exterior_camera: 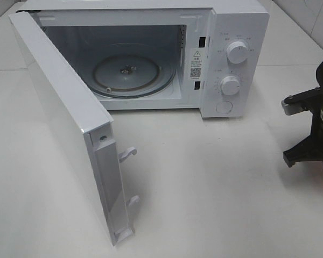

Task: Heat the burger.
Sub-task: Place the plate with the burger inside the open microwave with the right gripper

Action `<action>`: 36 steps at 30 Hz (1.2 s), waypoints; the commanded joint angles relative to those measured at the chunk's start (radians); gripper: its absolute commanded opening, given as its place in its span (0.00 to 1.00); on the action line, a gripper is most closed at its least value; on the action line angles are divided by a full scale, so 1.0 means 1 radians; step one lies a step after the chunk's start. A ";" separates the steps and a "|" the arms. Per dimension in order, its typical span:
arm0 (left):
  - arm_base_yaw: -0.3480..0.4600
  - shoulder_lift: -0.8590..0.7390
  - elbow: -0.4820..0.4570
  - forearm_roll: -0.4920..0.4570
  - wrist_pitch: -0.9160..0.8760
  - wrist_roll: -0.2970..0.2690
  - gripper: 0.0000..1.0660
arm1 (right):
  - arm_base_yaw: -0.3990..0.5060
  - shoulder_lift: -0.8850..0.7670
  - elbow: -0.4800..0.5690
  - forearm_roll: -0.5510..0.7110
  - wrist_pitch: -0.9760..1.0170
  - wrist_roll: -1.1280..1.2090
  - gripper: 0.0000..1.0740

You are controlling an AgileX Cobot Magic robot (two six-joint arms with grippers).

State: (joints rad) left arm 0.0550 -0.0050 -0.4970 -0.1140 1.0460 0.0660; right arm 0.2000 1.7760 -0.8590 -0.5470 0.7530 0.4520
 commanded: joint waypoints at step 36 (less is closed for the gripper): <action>0.000 -0.022 0.002 -0.002 -0.009 -0.003 0.94 | 0.203 -0.106 0.005 -0.074 0.229 0.007 0.00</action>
State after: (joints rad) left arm 0.0550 -0.0050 -0.4970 -0.1140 1.0460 0.0660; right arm 0.3980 1.6820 -0.8590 -0.5690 0.9390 0.4520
